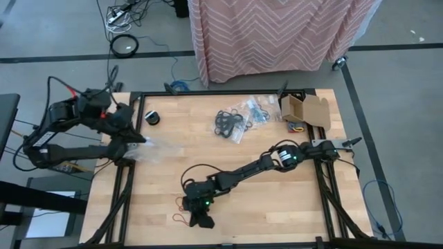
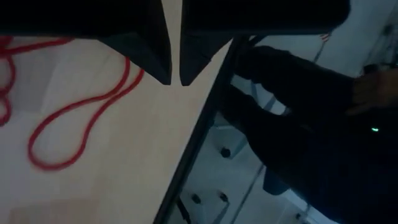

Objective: Sort rubber bands
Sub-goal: Prepare the red rubber bands to the center of the table

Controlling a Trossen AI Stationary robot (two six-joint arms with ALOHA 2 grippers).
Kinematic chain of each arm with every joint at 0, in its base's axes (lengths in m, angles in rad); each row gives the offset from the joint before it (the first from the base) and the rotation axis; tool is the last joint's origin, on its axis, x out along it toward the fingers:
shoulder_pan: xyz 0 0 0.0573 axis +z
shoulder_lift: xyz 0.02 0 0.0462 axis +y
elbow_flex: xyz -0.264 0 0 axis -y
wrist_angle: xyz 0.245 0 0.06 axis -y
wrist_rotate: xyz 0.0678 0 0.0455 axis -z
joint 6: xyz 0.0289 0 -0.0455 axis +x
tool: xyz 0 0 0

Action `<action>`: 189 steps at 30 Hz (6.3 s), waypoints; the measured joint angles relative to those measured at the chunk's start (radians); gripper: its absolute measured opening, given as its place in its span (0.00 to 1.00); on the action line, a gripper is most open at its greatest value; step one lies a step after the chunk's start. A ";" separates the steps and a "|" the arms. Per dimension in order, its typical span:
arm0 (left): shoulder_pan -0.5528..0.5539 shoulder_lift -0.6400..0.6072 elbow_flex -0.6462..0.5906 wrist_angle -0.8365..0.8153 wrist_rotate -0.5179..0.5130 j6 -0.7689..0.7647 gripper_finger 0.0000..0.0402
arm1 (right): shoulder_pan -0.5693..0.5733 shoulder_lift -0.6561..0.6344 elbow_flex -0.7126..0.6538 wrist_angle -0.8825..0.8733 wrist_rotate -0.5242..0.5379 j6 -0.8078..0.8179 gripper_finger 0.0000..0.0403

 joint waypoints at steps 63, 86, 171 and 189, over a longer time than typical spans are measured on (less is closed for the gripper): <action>0.000 -0.171 0.003 0.176 -0.015 -0.103 0.00 | -0.107 -0.033 -0.003 -0.235 0.915 0.691 0.00; 0.000 -0.170 0.002 0.179 -0.019 -0.092 0.00 | 0.048 -0.080 -0.028 -0.412 0.117 -0.341 0.00; 0.001 -0.197 0.001 0.026 -0.091 -0.037 0.00 | -0.248 -0.128 -0.043 -0.430 0.470 -0.347 0.53; 0.001 -0.197 0.002 0.058 -0.116 -0.083 0.00 | -0.172 -0.104 -0.037 -0.660 0.682 -0.048 0.01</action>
